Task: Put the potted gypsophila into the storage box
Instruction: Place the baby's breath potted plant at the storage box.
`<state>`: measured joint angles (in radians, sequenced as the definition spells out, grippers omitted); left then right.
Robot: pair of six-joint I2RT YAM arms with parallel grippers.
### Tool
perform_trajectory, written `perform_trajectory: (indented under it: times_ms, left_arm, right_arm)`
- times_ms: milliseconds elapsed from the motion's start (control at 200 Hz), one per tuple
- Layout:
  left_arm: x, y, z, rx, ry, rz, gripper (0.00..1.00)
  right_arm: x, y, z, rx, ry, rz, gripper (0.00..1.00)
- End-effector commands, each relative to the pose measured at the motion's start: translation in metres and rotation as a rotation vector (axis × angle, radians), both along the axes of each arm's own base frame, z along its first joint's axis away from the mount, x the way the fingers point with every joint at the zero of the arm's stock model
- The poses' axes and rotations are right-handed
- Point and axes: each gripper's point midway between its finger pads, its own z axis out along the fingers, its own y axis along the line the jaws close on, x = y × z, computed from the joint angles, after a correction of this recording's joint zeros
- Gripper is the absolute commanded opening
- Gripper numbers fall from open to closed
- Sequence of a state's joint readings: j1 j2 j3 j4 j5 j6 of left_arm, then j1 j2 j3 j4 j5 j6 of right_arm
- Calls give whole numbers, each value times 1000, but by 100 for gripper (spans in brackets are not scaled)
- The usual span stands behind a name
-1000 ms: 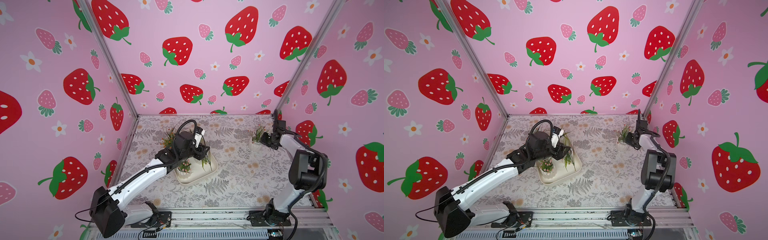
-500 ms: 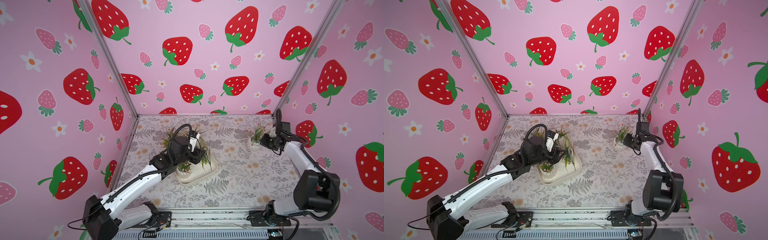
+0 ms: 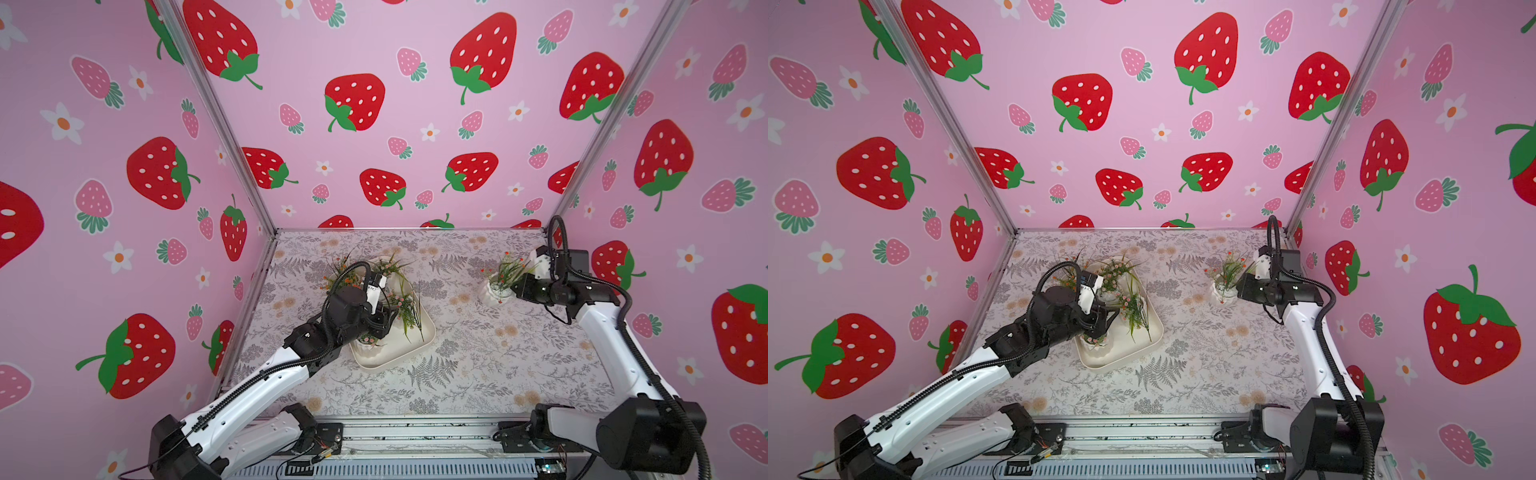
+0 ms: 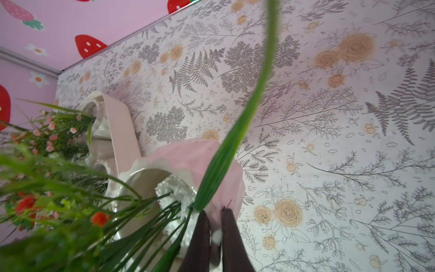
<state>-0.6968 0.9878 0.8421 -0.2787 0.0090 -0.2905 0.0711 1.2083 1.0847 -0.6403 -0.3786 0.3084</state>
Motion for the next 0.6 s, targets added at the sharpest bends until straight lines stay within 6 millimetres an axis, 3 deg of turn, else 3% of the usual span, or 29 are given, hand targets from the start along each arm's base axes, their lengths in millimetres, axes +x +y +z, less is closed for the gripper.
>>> perform_trajectory:
  times_ms: [0, 230, 340, 590]
  left_arm:
    - [-3, 9, 7, -10, -23, 31, 52]
    - [-14, 24, 9, -4, -4, 66, 52]
    - [-18, 30, 9, -20, 12, 91, 52]
    - [-25, 44, 4, -21, 63, 152, 52]
  right_arm:
    - [-22, 28, 29, 35, -85, 159, 0]
    - [-51, 56, 48, 54, -157, 326, 0]
    - [-57, 65, 49, 64, -162, 377, 0]
    - [-87, 110, 46, 96, -159, 601, 0]
